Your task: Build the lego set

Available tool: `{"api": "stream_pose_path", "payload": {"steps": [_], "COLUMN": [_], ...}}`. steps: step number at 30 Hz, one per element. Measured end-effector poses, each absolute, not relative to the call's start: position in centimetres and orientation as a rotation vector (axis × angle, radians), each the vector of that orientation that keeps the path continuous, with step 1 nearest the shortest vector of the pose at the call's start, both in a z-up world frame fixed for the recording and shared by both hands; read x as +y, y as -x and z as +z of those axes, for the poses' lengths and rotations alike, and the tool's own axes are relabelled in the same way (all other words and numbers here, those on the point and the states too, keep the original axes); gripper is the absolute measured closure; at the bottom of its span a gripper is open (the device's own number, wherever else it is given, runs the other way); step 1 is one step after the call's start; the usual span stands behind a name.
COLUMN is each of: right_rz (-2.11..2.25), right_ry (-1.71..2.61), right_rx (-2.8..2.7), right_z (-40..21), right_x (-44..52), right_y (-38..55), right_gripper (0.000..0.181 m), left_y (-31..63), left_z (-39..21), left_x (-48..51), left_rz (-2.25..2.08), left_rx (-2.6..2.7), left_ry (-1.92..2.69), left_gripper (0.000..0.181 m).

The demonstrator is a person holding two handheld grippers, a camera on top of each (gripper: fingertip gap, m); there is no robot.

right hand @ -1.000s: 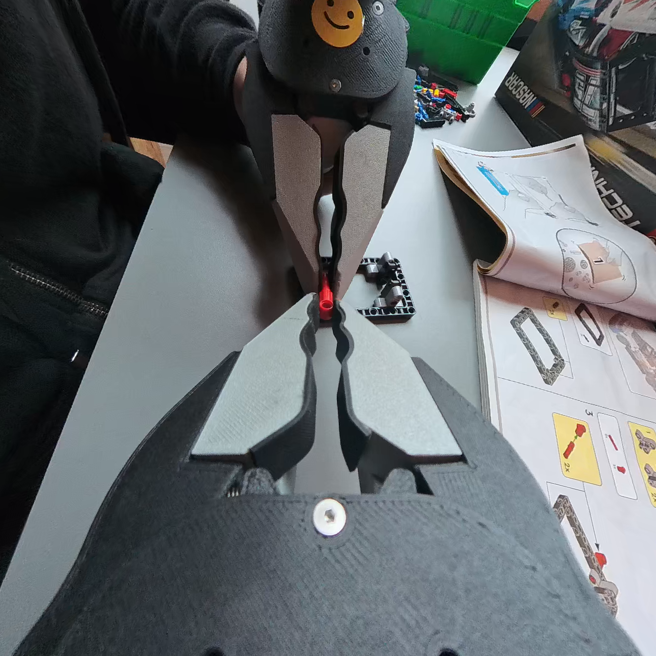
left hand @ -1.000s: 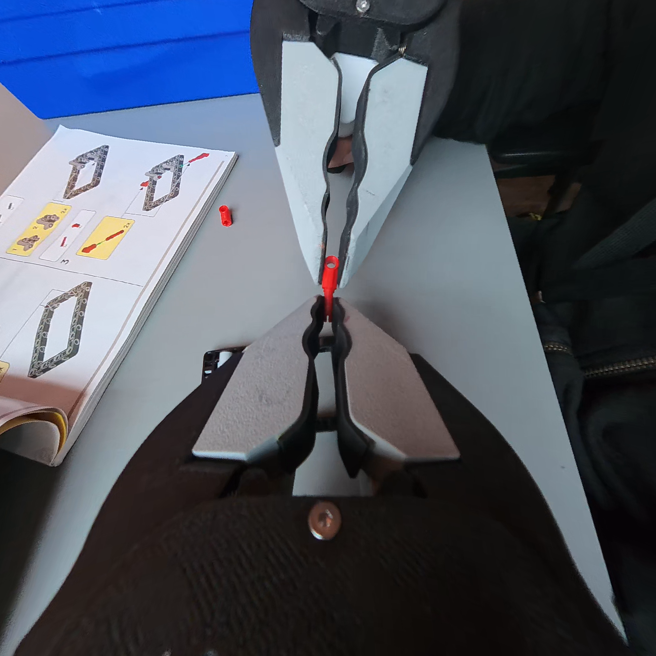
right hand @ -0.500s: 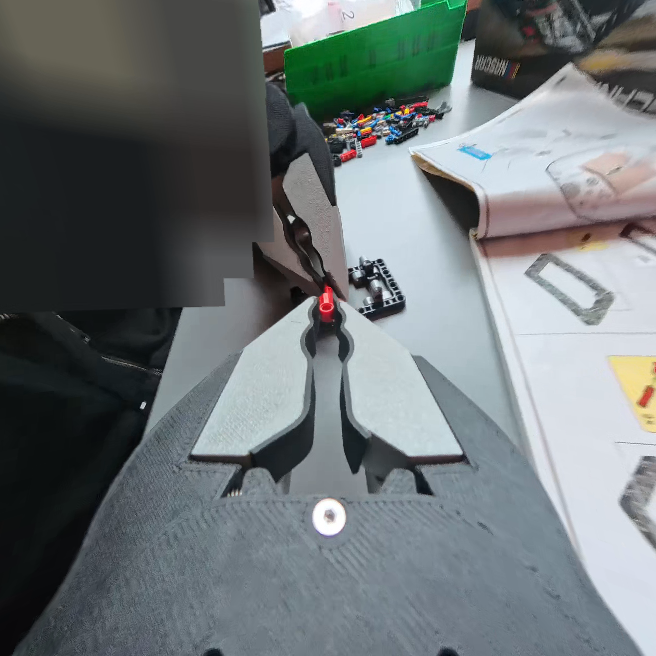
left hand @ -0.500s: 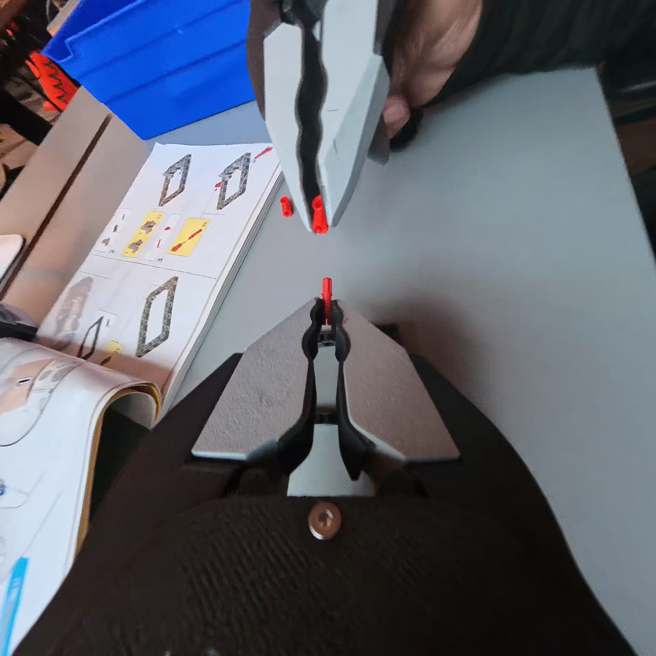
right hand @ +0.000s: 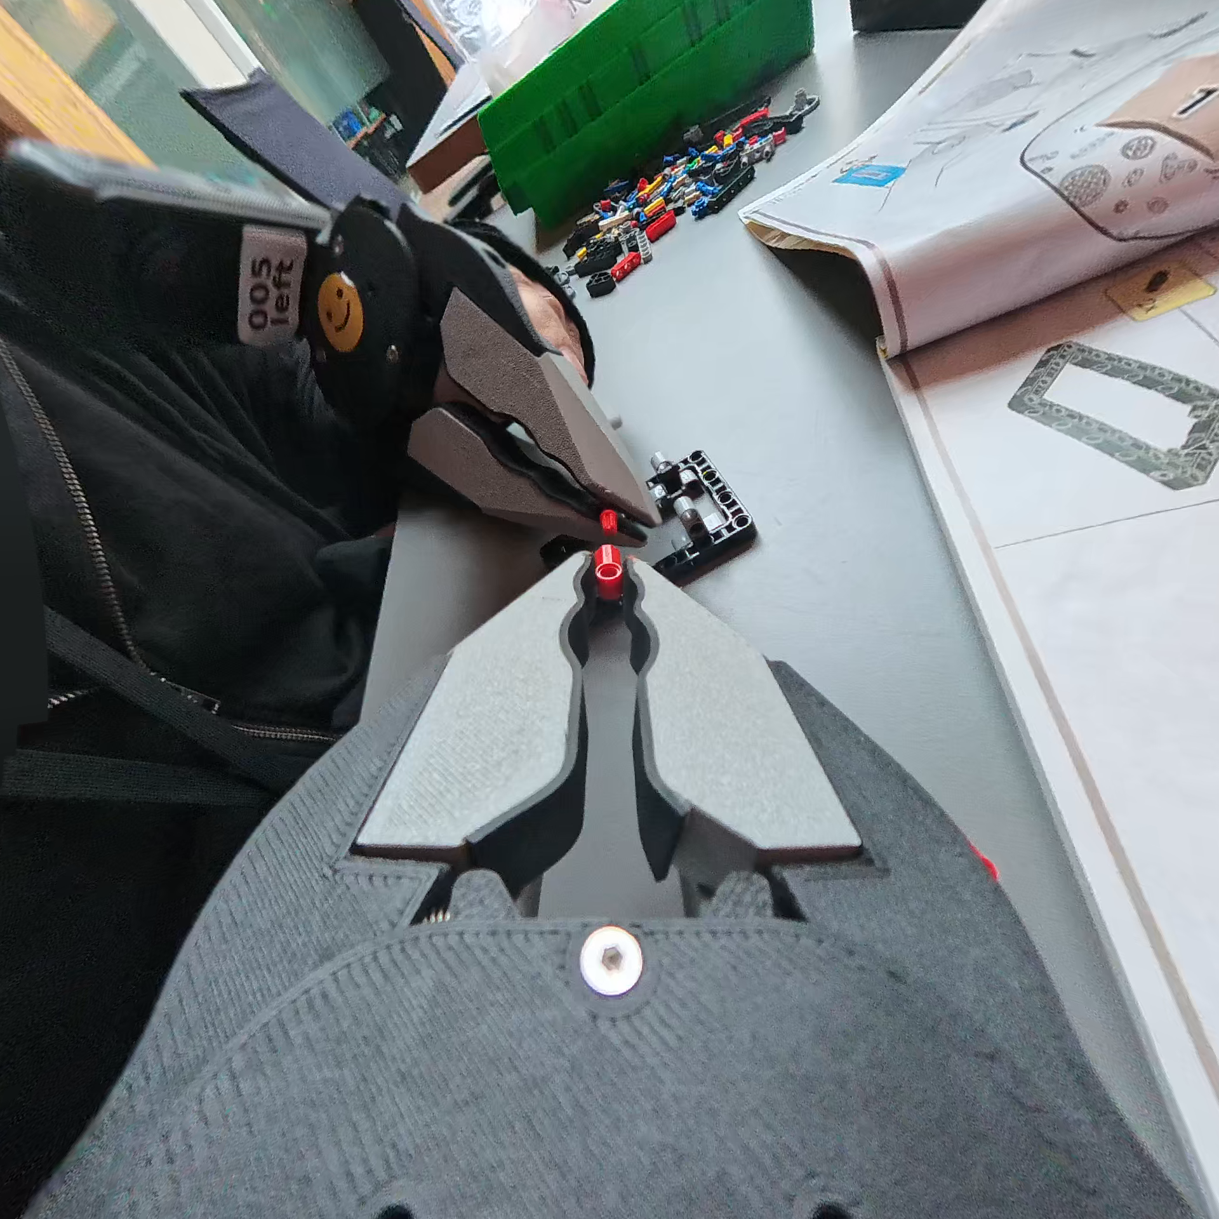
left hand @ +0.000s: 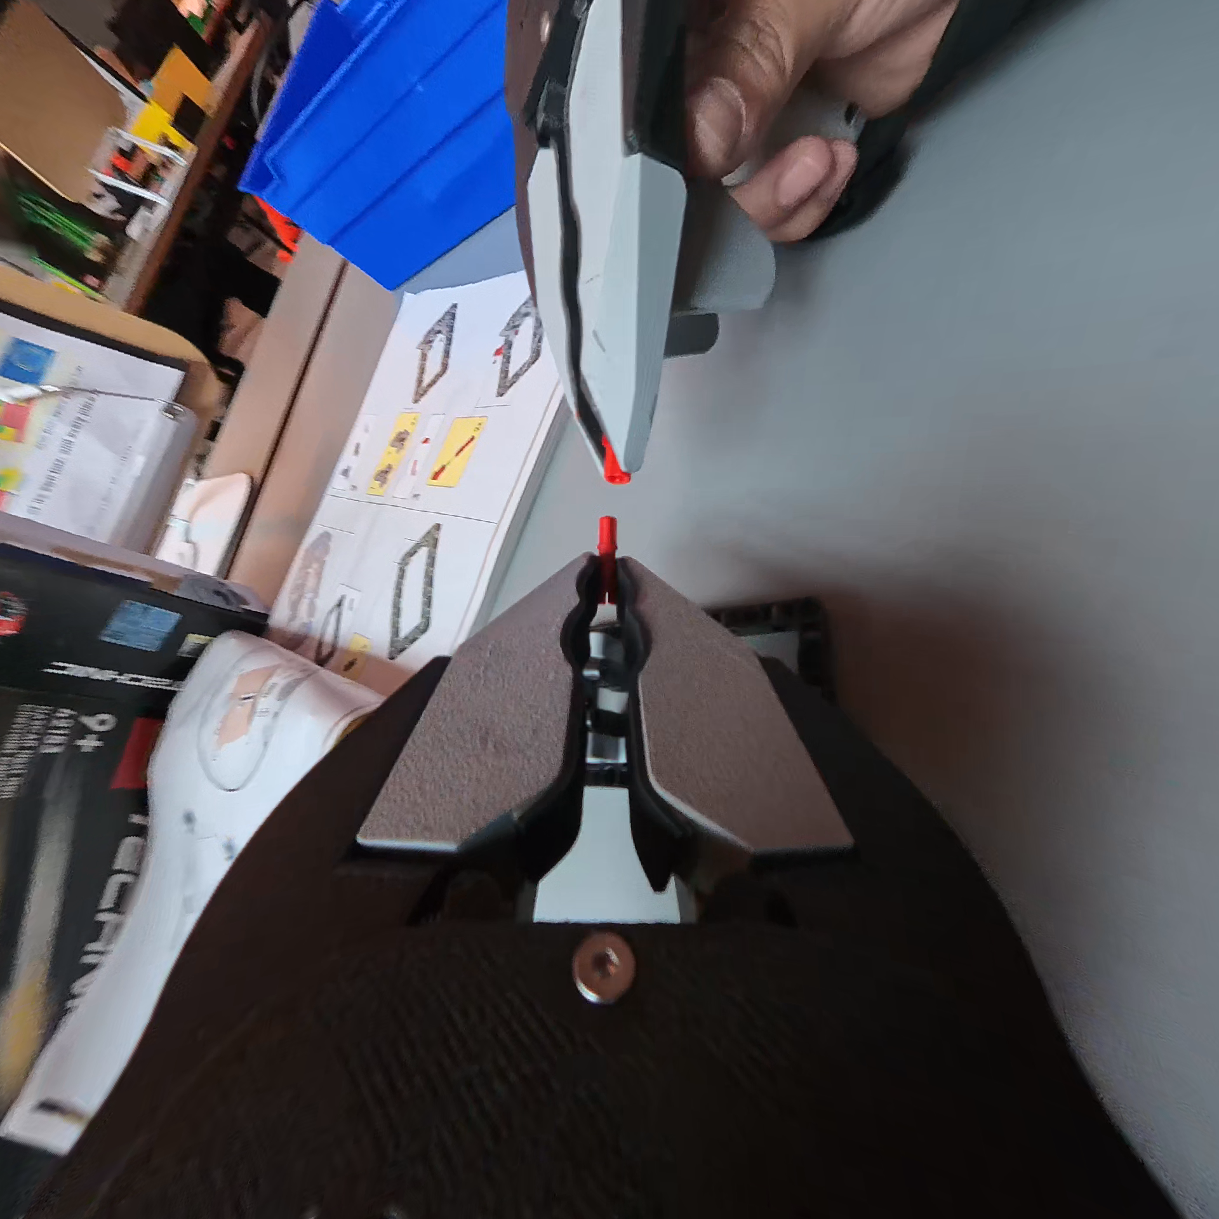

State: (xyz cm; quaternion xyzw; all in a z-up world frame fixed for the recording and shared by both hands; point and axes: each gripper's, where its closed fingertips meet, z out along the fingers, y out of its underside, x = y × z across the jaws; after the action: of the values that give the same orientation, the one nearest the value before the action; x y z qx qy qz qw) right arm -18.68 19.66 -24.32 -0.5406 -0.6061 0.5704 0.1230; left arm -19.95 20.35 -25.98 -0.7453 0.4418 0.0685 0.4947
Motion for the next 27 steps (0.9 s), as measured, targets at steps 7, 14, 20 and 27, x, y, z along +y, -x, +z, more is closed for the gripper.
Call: {"api": "stream_pose_path", "payload": {"steps": [7, 14, 20, 27], "right_rz": [1.782, 1.859, 1.85, 1.8], "right_ry": [1.636, 1.695, 1.721, 1.744], "right_rx": [-1.715, -1.668, -1.701, -1.713], "right_z": [-24.0, -24.1, -24.5, -24.9], "right_x": [19.5, 19.8, 19.2, 19.2], "right_y": [18.9, 19.0, 19.1, 19.4], "right_gripper": [0.177, 0.177, 0.177, 0.177], "left_y": [19.9, 19.7, 19.8, 19.9], "left_z": [-26.0, -26.0, -26.4, -26.5], "left_x": [20.5, 20.3, 20.3, 20.3], "left_rz": [0.354, 0.271, 0.266, 0.253], "left_rx": [1.145, 1.116, 1.115, 1.104], "left_ry": [1.752, 1.798, 1.831, 1.85], "left_gripper": [0.18, 0.18, 0.18, 0.18]}}
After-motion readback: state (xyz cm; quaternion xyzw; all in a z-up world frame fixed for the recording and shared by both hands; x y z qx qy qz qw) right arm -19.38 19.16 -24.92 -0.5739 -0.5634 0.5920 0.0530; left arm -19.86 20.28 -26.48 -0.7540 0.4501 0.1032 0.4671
